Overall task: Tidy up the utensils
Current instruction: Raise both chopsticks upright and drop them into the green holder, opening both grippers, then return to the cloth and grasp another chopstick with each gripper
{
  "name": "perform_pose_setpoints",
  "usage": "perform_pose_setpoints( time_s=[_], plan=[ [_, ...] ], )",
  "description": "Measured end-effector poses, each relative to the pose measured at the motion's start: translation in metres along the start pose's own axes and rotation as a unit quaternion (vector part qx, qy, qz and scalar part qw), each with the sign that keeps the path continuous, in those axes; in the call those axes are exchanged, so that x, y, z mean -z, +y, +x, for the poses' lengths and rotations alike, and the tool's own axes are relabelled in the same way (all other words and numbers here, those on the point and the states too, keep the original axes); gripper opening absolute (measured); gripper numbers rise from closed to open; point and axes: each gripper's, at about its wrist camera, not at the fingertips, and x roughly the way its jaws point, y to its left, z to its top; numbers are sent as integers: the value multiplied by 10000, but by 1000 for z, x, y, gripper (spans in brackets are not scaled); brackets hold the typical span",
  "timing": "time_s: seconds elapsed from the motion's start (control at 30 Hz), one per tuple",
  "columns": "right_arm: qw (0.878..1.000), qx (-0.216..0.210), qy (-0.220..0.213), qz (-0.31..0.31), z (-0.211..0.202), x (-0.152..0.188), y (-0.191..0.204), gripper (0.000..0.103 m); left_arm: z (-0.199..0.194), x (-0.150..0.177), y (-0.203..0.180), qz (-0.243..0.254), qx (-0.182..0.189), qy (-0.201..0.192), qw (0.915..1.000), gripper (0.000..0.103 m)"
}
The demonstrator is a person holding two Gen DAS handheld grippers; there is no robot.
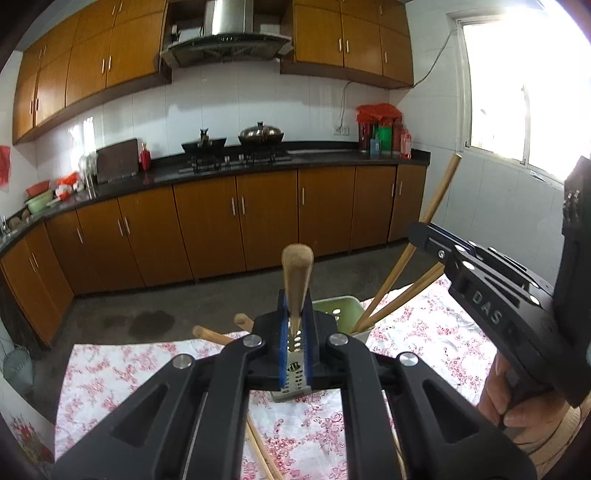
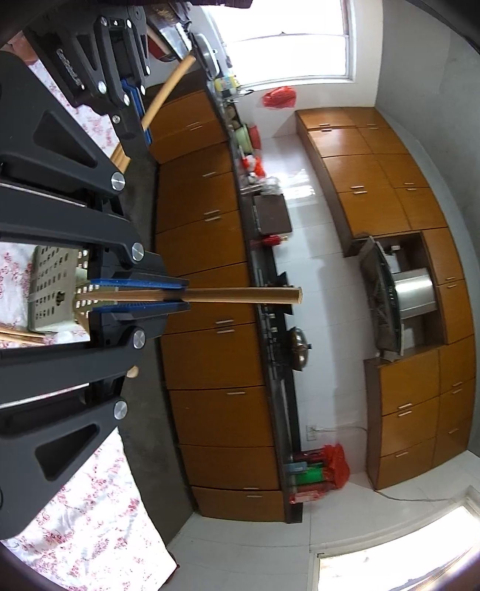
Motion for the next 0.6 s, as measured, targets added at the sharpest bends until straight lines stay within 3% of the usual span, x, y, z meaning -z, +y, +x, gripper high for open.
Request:
perform_pose_setpoints(
  time_s=[0.07, 0.17, 0.47, 0.6],
  plan=[
    [10000, -36, 74, 11, -1, 1, 1, 11, 4, 2, 5, -77, 42, 55, 9999, 8],
    [10000, -9, 41, -8, -8, -3, 1, 35, 5, 3, 9, -202, 87, 45, 9997, 10],
    [9995, 66, -289, -46, -52, -18, -2, 36, -34, 1, 26, -523, 106, -450, 9976, 25],
    [9996, 248, -93, -33, -68, -3, -13, 36, -70, 24, 40, -621, -188, -645, 9958, 31]
  ],
)
